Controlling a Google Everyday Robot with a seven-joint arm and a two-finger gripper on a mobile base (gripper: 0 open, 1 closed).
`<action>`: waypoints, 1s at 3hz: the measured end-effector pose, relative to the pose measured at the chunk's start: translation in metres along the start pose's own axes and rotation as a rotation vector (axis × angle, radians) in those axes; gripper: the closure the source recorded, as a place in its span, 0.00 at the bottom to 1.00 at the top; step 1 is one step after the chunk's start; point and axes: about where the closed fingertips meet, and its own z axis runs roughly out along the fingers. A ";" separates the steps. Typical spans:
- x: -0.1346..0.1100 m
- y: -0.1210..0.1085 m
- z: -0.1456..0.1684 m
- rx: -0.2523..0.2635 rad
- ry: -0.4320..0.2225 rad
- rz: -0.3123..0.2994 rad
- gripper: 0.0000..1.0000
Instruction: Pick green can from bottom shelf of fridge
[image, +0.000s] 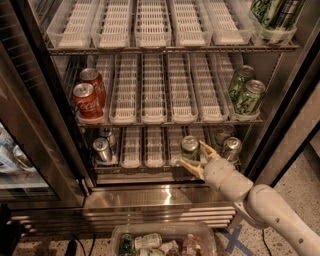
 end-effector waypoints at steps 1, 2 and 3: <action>-0.025 0.030 -0.021 -0.129 0.004 -0.037 1.00; -0.062 0.054 -0.041 -0.251 -0.029 -0.066 1.00; -0.063 0.067 -0.043 -0.297 -0.036 -0.067 1.00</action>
Offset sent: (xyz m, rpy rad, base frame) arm -0.1217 0.0505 0.0826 -0.0882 -0.0110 0.4293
